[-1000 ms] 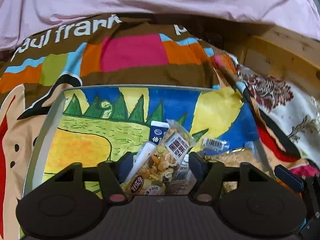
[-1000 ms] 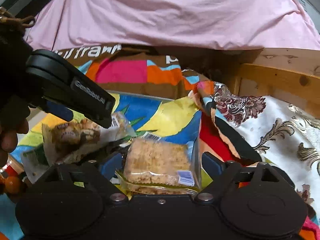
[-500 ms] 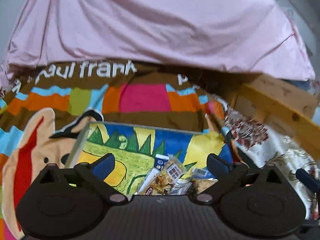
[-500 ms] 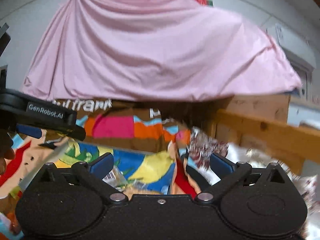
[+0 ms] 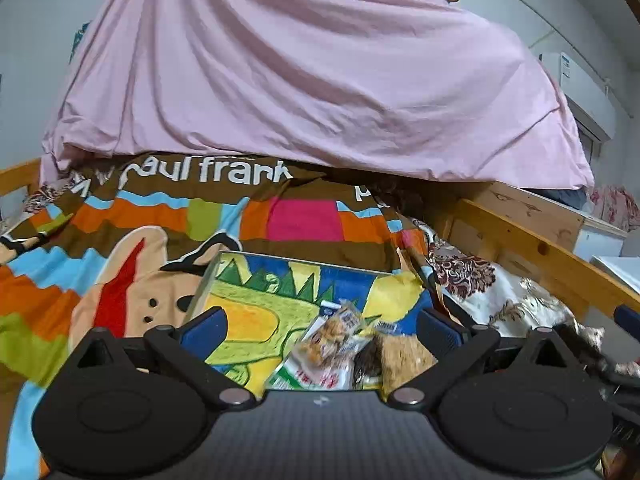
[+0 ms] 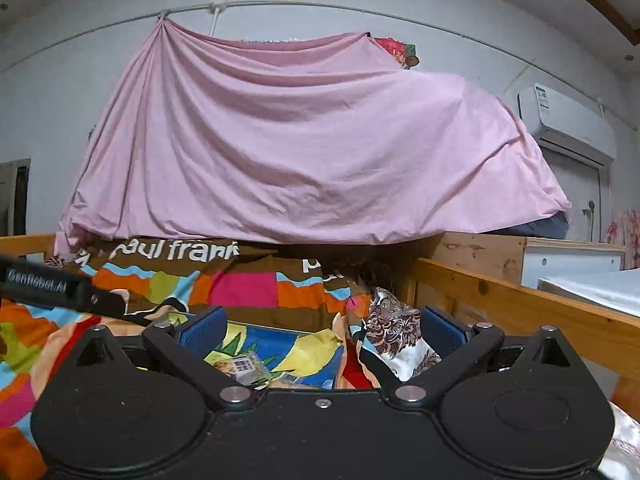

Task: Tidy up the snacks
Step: 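Open both tools over the tin box to release the nut bag and crispy bar, then lift both tools up and away from the tin box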

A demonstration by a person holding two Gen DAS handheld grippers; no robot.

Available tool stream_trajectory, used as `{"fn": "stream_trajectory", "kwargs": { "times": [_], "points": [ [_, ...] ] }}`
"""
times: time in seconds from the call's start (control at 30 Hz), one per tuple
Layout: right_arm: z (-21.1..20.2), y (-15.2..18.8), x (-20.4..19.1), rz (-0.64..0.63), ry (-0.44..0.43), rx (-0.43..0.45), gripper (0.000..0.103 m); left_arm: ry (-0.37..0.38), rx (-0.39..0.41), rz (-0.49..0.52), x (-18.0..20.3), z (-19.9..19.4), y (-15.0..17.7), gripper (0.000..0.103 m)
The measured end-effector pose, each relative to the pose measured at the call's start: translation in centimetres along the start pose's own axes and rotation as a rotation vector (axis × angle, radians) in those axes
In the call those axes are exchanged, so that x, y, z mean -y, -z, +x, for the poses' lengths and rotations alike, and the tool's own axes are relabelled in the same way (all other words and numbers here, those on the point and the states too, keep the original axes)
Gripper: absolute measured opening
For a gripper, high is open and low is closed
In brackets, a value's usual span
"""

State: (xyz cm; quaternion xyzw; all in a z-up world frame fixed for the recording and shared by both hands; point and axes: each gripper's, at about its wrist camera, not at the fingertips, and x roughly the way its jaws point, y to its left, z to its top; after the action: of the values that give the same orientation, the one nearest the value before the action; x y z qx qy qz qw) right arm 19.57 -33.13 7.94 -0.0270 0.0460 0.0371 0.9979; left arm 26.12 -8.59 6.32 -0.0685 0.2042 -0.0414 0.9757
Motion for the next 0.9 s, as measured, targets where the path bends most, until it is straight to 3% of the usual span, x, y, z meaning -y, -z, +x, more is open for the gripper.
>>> {"fn": "stream_trajectory", "kwargs": {
  "times": [0.43,0.63,0.9],
  "points": [
    [-6.3,2.5,-3.1,-0.134,-0.073,-0.073,0.102,0.013,0.028,-0.013,-2.0,-6.6,5.4,0.102],
    [-7.3,3.5,-3.5,-0.149,-0.113,-0.122,0.102,0.031,0.026,0.023,-3.1,-8.3,7.3,0.103],
    [-7.1,5.1,-4.2,-0.19,-0.155,-0.21,0.102,0.03,-0.036,0.038,-4.3,-8.5,10.0,0.103]
  ]
}}
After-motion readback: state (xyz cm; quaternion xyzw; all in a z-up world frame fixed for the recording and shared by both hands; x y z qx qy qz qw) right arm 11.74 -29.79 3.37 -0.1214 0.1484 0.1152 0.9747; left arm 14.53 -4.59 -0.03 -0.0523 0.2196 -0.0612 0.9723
